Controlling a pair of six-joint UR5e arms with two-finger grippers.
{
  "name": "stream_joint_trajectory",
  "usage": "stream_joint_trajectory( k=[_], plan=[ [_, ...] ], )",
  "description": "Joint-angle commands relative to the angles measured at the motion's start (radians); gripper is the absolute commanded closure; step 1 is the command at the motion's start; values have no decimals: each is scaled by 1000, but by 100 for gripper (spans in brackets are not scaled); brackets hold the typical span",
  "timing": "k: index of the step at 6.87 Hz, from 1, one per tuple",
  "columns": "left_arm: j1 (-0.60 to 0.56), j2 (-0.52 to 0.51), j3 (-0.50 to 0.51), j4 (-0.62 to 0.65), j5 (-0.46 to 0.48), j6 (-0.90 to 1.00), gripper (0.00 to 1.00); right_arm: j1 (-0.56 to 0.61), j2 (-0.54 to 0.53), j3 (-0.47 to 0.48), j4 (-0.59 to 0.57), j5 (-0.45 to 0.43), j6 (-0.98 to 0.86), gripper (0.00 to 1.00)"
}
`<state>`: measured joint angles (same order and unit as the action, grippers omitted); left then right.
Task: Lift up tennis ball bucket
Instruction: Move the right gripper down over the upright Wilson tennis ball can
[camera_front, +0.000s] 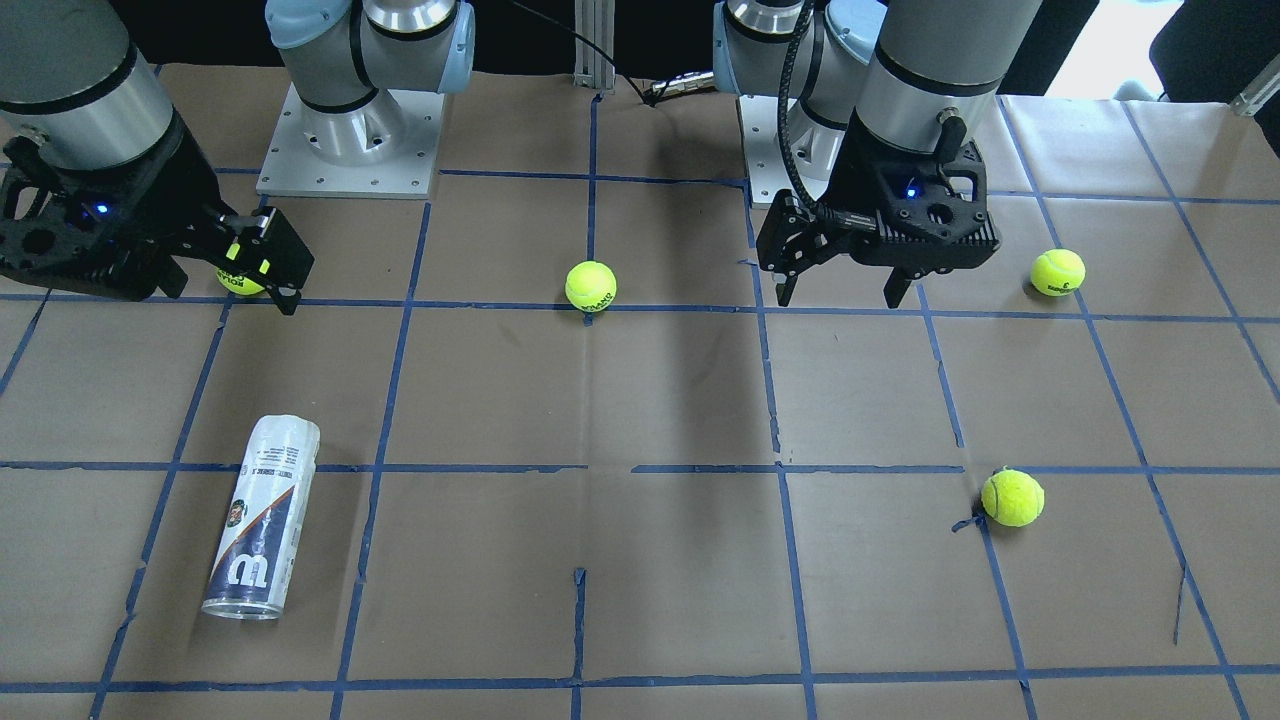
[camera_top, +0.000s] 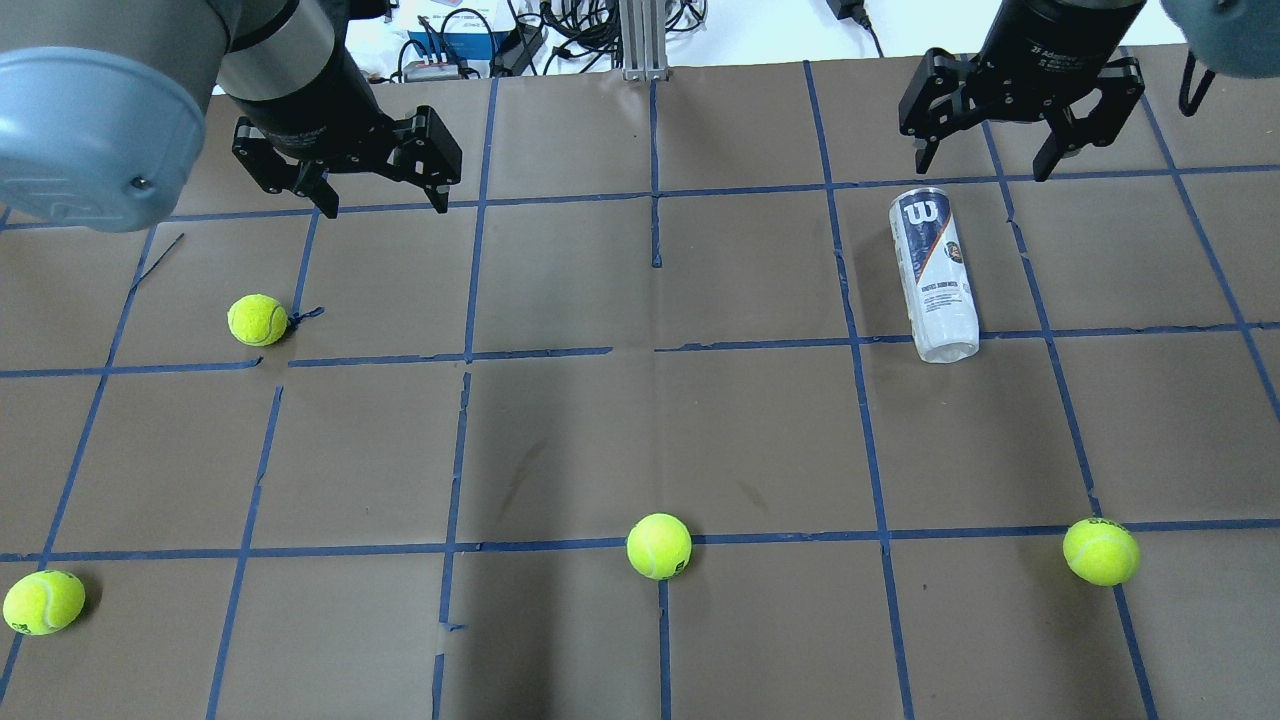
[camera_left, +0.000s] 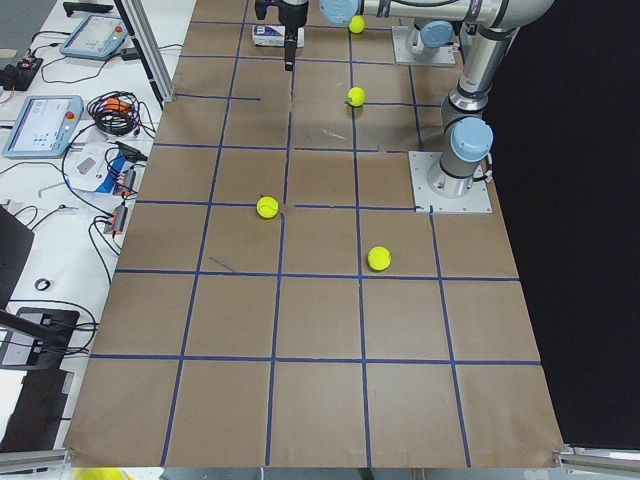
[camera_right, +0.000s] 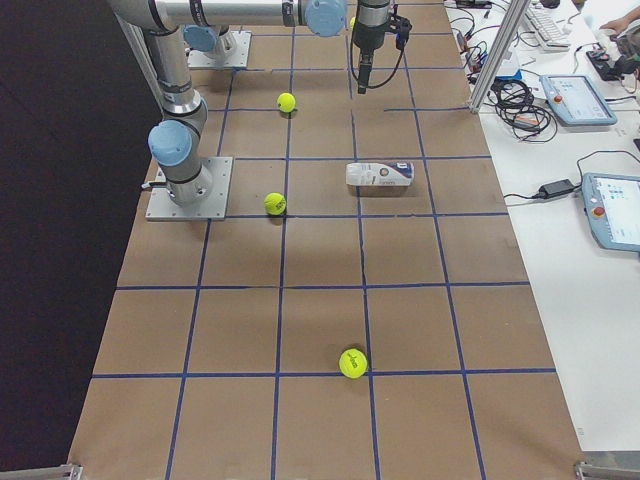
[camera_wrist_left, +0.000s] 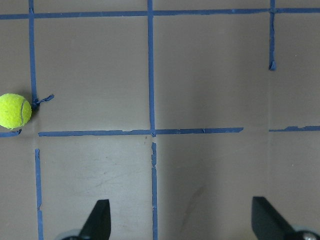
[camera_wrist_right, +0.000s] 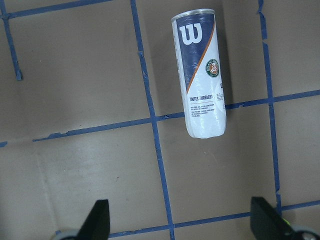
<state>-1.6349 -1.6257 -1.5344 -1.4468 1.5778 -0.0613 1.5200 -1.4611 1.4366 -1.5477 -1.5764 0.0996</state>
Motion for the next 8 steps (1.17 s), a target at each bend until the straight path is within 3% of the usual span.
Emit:
stream_joint_trajectory(
  k=[1, 5, 8],
  plan=[
    [4, 1, 0, 0, -1, 2, 0, 3, 17, 2, -17, 4, 3, 0],
    [0, 0, -1, 5, -1, 0, 0, 43, 30, 4, -17, 4, -4, 0],
    [1, 1, -1, 5, -1, 3, 0, 29, 99, 65, -147, 6, -11, 0]
  ],
)
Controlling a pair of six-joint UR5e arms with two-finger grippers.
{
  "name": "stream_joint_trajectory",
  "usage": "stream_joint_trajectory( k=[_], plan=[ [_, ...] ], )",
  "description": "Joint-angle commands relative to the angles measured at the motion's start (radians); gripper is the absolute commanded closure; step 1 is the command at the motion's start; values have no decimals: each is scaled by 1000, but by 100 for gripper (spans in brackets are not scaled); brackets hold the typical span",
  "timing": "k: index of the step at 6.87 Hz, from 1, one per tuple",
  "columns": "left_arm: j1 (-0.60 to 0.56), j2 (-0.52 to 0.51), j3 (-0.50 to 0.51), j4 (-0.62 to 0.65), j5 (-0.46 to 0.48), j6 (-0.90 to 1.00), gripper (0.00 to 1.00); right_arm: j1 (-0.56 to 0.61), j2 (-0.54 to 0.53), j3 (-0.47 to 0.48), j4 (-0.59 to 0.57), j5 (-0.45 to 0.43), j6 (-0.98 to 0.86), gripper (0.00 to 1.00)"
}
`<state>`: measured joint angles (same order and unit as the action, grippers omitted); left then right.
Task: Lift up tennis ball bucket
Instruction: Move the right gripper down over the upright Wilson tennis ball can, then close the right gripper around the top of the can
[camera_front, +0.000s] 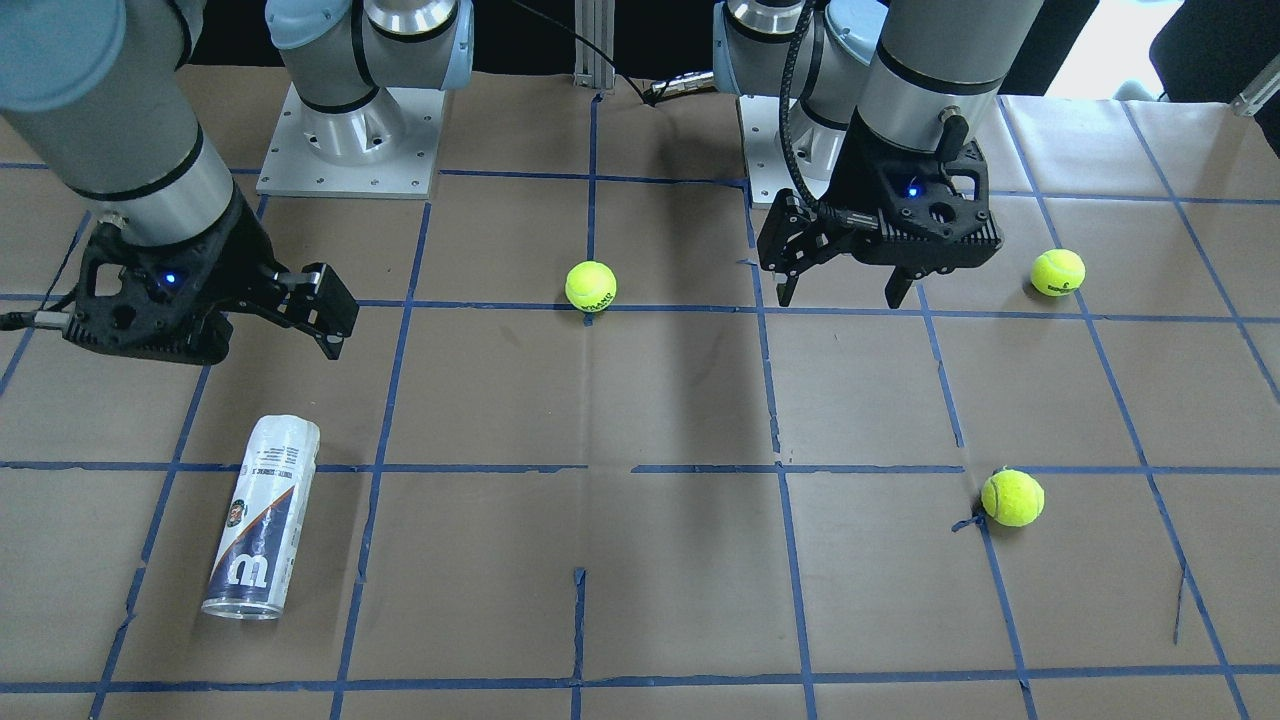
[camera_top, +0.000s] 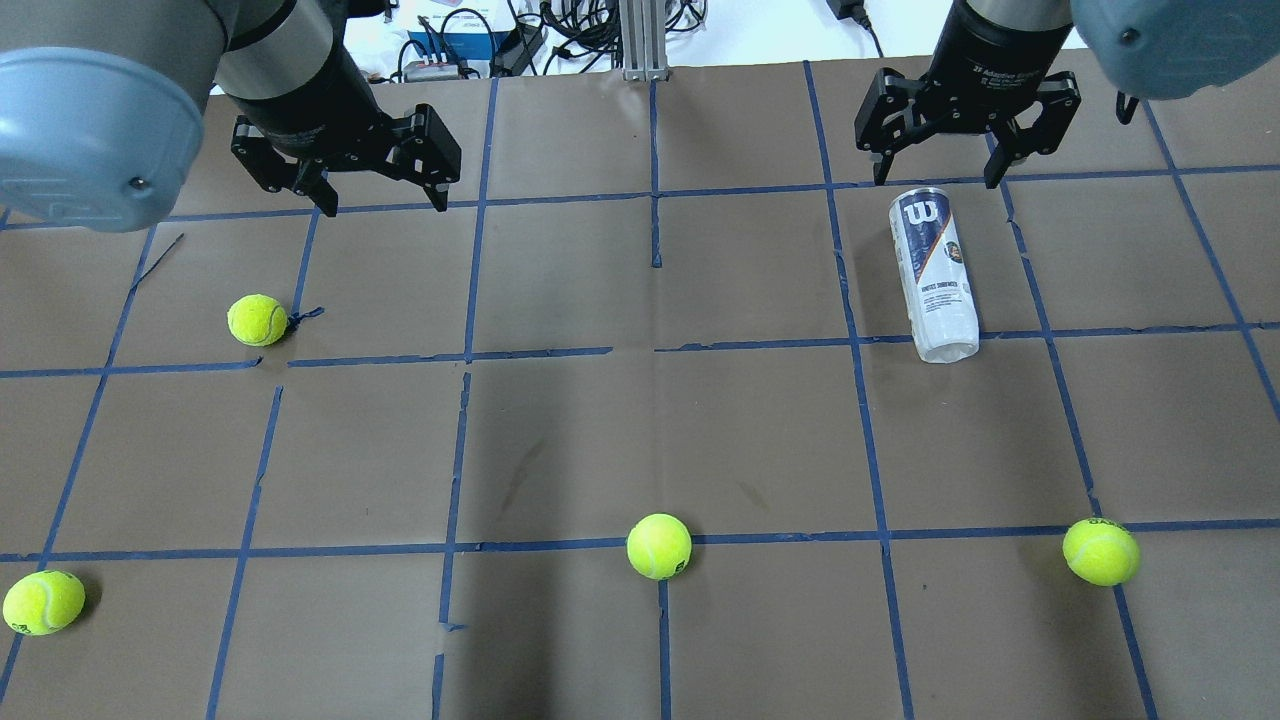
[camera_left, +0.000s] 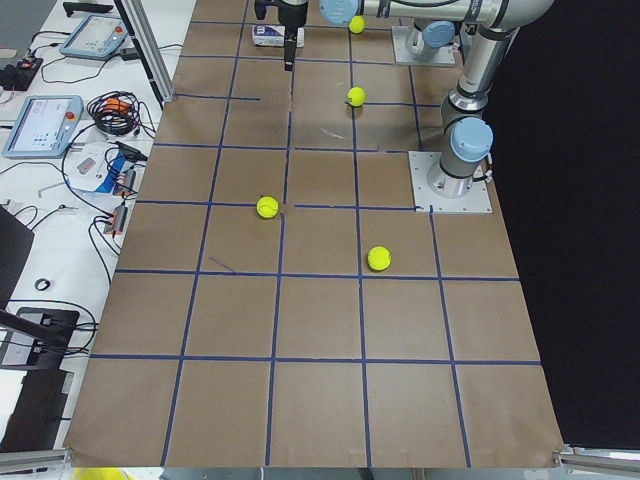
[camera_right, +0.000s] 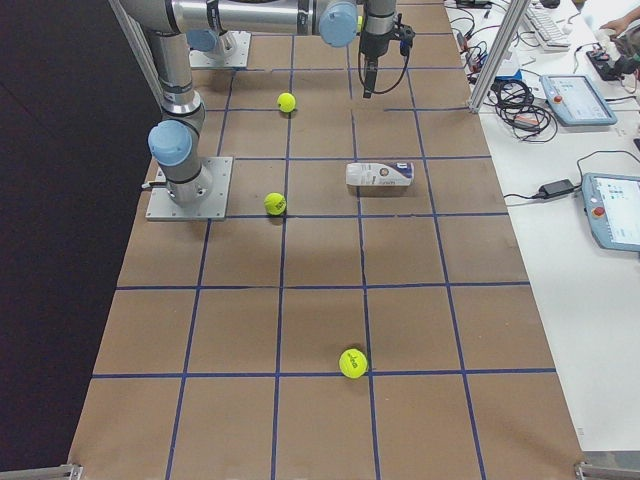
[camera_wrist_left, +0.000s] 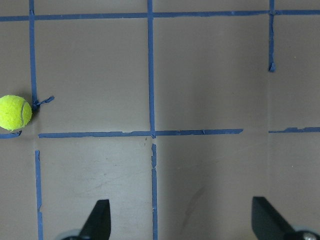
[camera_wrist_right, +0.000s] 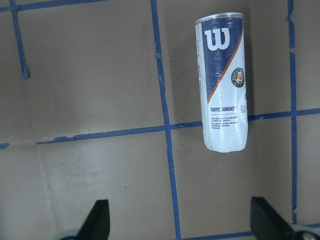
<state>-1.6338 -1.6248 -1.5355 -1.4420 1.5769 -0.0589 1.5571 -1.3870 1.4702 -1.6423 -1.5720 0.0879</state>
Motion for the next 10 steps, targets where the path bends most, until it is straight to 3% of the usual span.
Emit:
stream_joint_trajectory(
  k=[1, 3, 5, 10],
  plan=[
    [0, 0, 0, 0, 0, 1, 0, -12, 84, 74, -150, -17, -3, 0],
    [2, 0, 0, 0, 2, 1, 0, -34, 178, 79, -255, -49, -16, 0],
    [2, 2, 0, 0, 2, 2, 0, -118, 224, 84, -281, -60, -95, 0],
    [3, 2, 0, 0, 2, 2, 0, -124, 351, 85, -381, -51, -106, 0]
  ],
)
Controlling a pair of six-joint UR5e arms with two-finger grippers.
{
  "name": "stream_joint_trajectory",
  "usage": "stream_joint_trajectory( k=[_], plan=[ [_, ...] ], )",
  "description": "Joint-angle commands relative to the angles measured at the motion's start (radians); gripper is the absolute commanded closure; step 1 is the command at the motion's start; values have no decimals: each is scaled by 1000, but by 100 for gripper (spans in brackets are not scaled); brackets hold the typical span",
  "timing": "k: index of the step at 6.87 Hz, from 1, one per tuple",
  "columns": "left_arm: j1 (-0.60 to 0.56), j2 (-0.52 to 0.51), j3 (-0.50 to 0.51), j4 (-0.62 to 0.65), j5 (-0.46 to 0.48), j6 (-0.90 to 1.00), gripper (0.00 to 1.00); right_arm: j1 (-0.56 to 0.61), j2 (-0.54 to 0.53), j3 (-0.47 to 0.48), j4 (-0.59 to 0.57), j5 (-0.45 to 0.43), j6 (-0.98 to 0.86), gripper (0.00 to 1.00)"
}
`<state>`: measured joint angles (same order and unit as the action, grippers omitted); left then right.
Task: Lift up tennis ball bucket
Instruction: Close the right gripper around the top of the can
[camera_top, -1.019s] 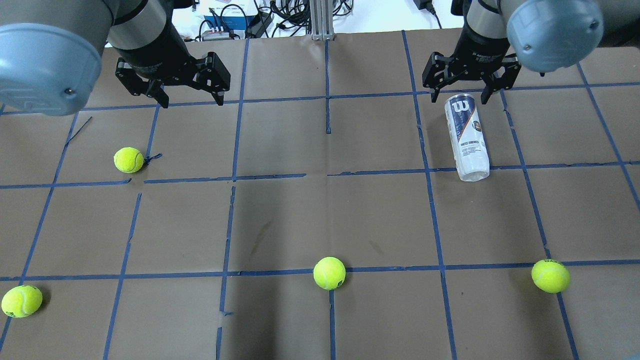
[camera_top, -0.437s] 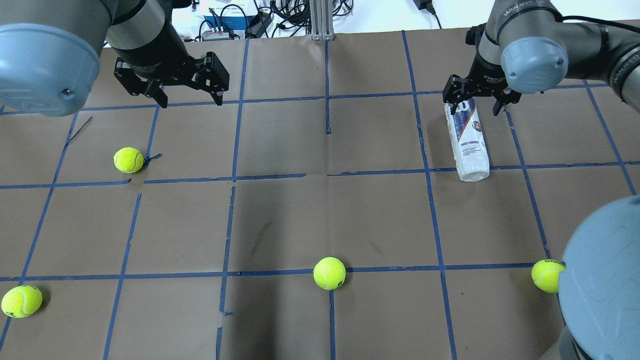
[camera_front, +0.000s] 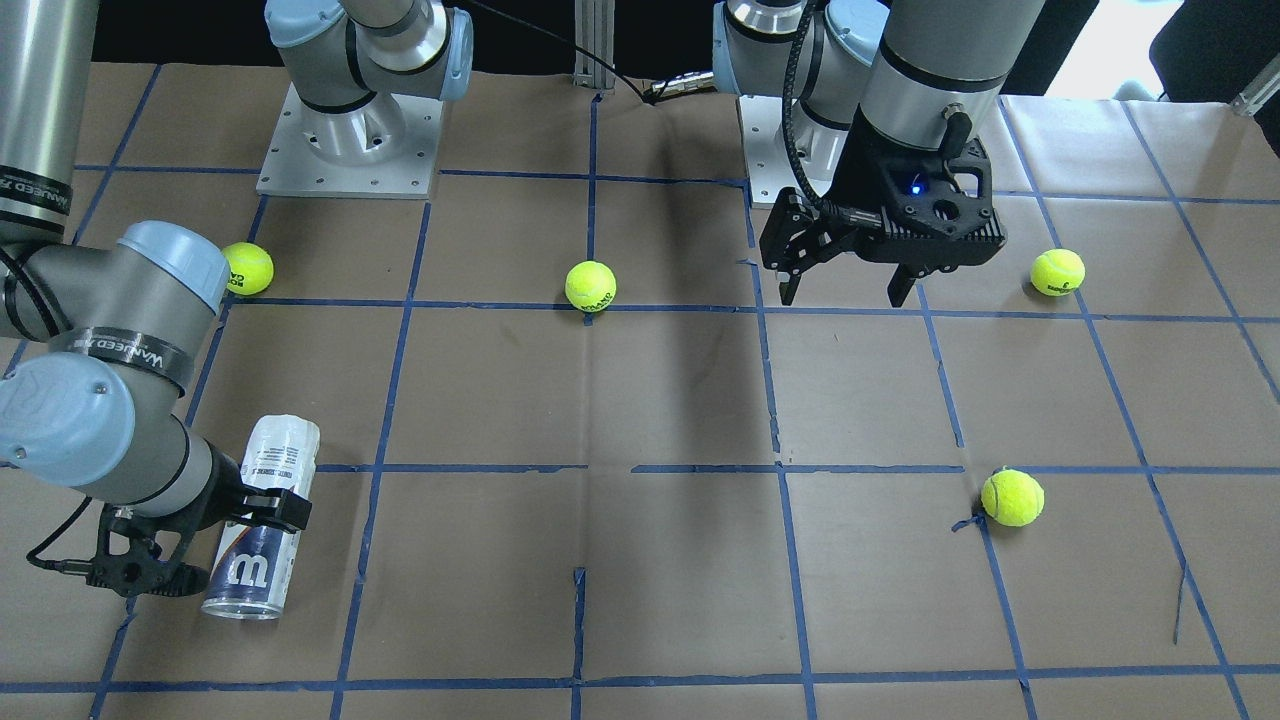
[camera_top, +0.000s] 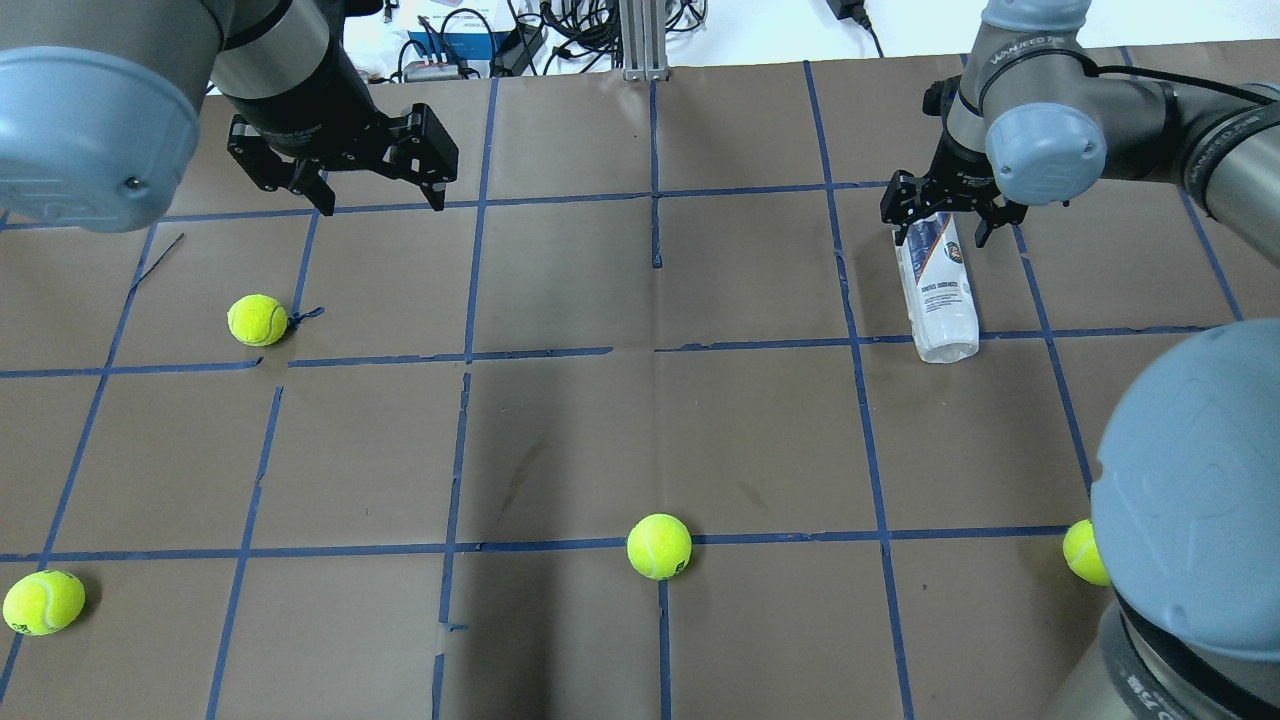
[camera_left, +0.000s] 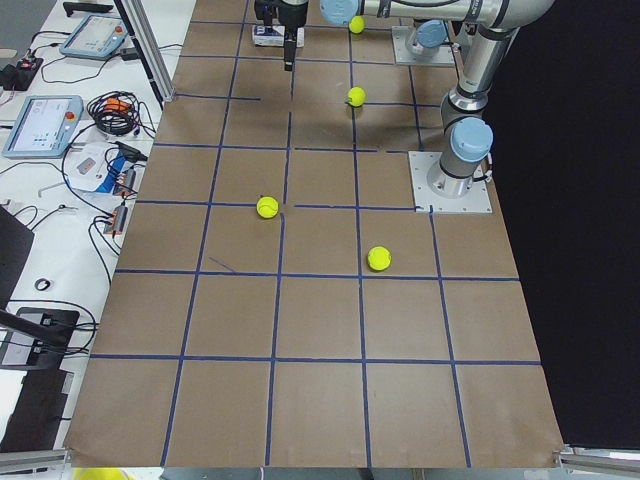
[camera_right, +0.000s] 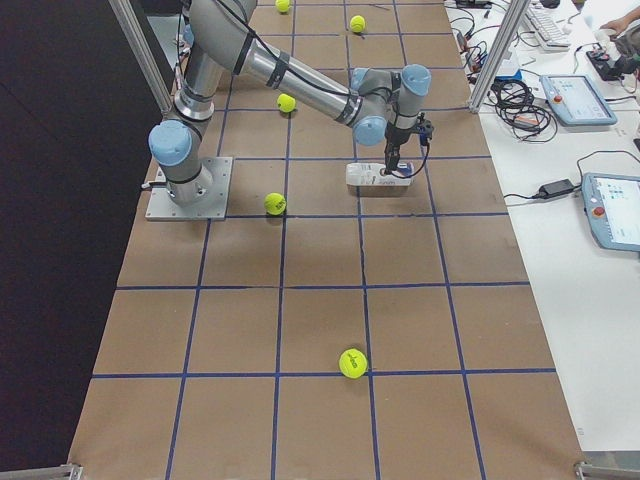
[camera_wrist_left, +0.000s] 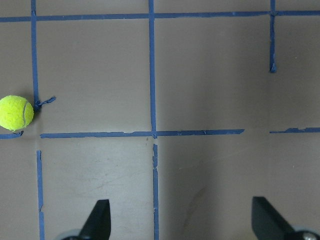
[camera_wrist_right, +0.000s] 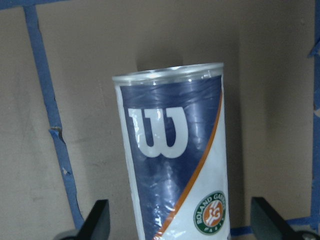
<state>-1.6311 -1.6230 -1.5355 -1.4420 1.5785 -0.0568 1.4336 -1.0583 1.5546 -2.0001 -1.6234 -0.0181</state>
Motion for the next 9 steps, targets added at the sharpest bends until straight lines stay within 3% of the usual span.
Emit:
stream_joint_trajectory(
  k=[1, 3, 4, 5, 7, 9],
  plan=[
    [1, 0, 0, 0, 0, 0, 0, -4, 41, 7, -23, 0, -2, 0],
    [1, 0, 0, 0, 0, 0, 0, -4, 46, 32, -29, 2, -2, 4],
    [1, 0, 0, 0, 0, 0, 0, -5, 46, 33, -28, 2, -43, 25],
    [-1, 0, 0, 0, 0, 0, 0, -7, 46, 32, -28, 2, -124, 34],
    [1, 0, 0, 0, 0, 0, 0, -4, 34, 15, -26, -3, -161, 32],
    [1, 0, 0, 0, 0, 0, 0, 43, 32, -87, -11, 0, -296, 31]
  ],
)
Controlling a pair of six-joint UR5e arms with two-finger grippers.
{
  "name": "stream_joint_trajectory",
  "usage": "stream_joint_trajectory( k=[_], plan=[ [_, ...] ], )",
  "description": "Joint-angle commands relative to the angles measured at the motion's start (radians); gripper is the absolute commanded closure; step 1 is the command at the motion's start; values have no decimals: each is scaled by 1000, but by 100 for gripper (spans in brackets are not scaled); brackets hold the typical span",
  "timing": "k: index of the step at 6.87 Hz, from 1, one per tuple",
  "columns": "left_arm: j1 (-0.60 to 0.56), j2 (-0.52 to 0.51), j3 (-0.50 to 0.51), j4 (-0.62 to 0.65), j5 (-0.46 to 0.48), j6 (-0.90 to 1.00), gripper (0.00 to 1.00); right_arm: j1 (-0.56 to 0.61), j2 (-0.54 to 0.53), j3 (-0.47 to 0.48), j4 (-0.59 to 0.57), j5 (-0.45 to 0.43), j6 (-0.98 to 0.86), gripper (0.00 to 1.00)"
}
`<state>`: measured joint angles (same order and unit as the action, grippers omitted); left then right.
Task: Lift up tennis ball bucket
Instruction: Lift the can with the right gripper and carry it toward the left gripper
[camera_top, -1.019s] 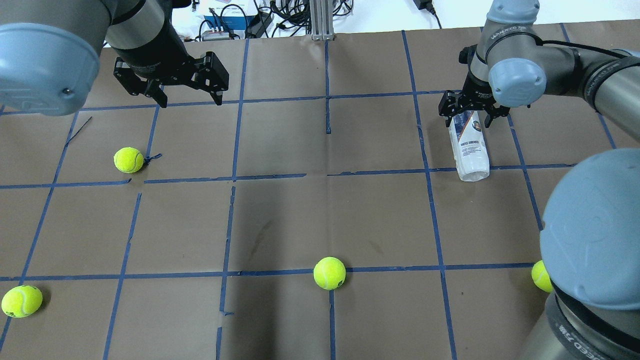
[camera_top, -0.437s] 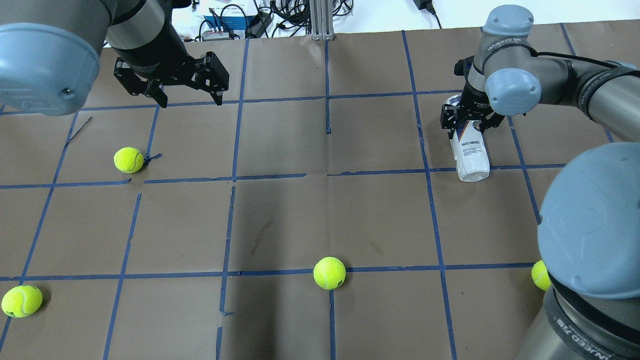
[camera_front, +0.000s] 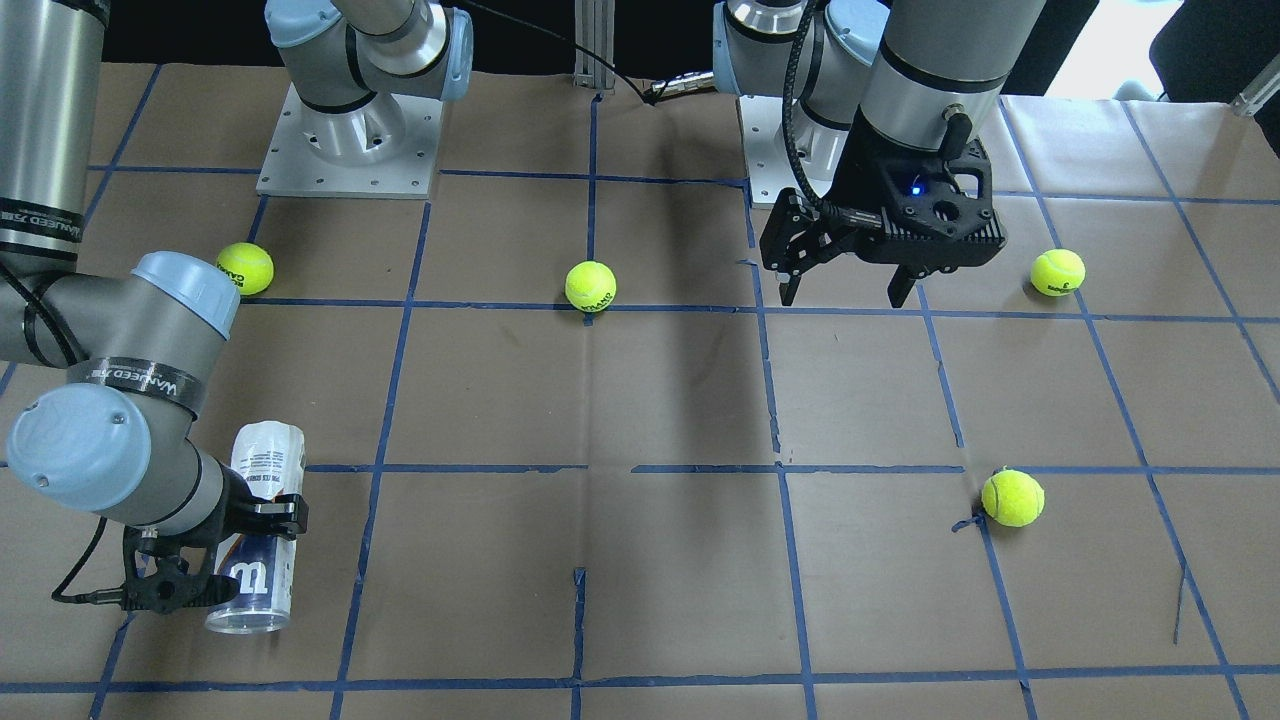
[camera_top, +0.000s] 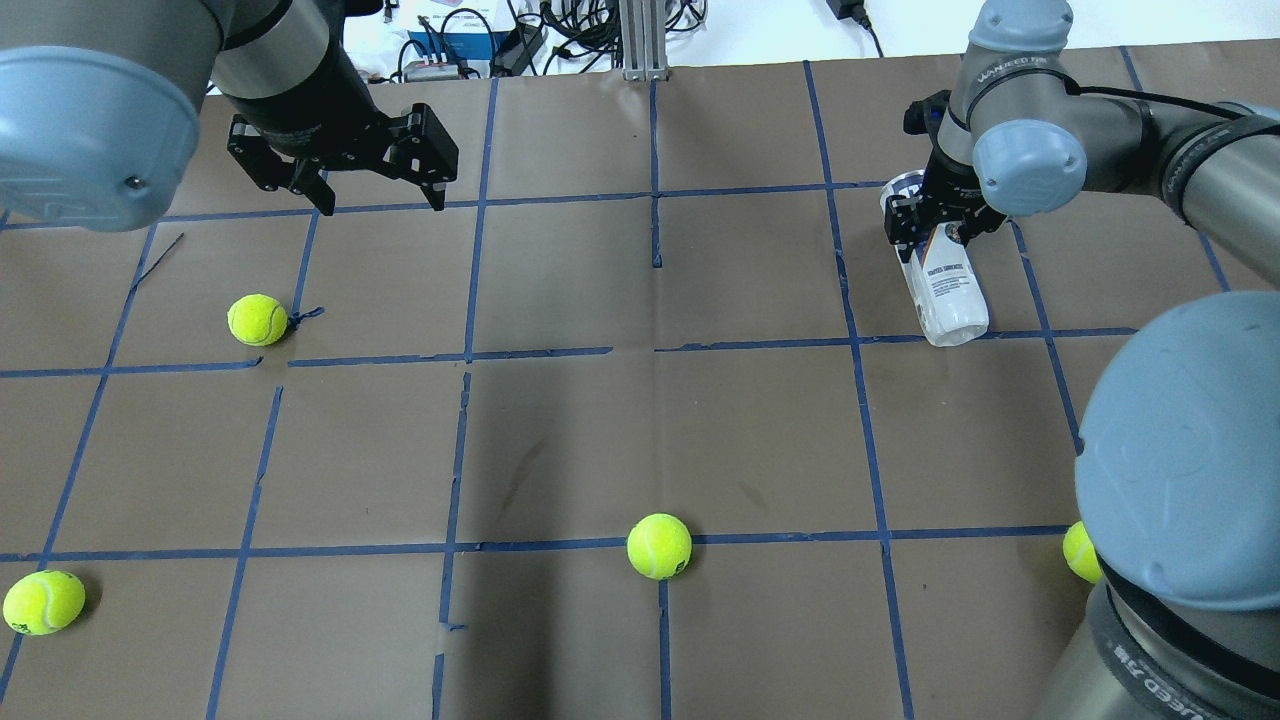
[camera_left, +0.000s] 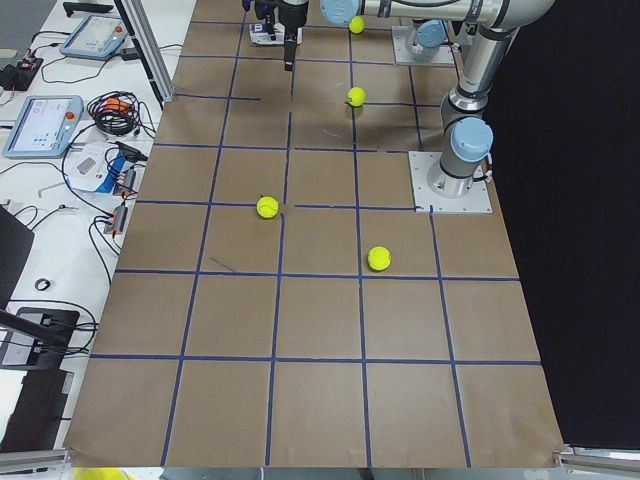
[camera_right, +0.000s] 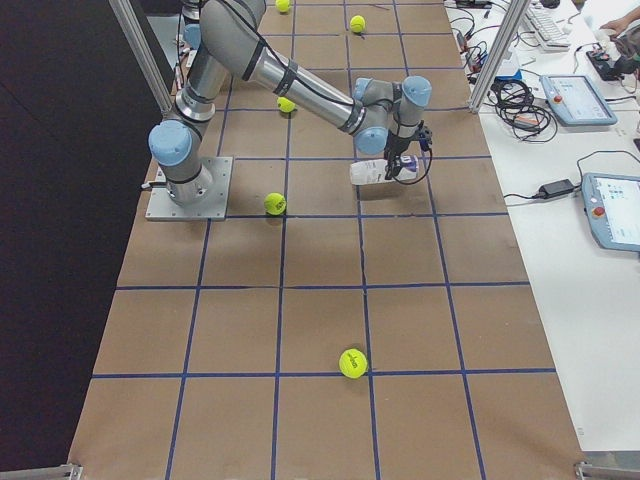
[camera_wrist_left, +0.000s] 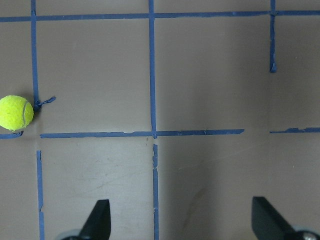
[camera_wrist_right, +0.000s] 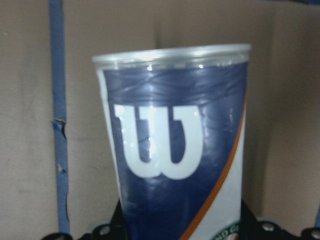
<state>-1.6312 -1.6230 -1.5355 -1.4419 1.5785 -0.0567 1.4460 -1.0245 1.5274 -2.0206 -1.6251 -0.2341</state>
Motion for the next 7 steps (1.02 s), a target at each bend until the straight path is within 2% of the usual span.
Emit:
stream_joint_trajectory(
  k=[1, 2, 3, 4, 6, 7],
  plan=[
    [-1, 0, 0, 0, 0, 0, 0, 107, -3, -110, -1, 2, -181, 31],
    [-1, 0, 0, 0, 0, 0, 0, 196, -3, -162, -3, 14, -233, 31],
    [-1, 0, 0, 0, 0, 0, 0, 253, 6, -203, -18, 86, -381, 29],
    [1, 2, 0, 0, 0, 0, 0, 264, 11, -205, -32, 138, -498, 29],
    [-1, 2, 0, 0, 0, 0, 0, 363, 32, -205, -88, 145, -678, 29],
    [-1, 2, 0, 0, 0, 0, 0, 401, 79, -208, -130, 143, -735, 29]
  ],
)
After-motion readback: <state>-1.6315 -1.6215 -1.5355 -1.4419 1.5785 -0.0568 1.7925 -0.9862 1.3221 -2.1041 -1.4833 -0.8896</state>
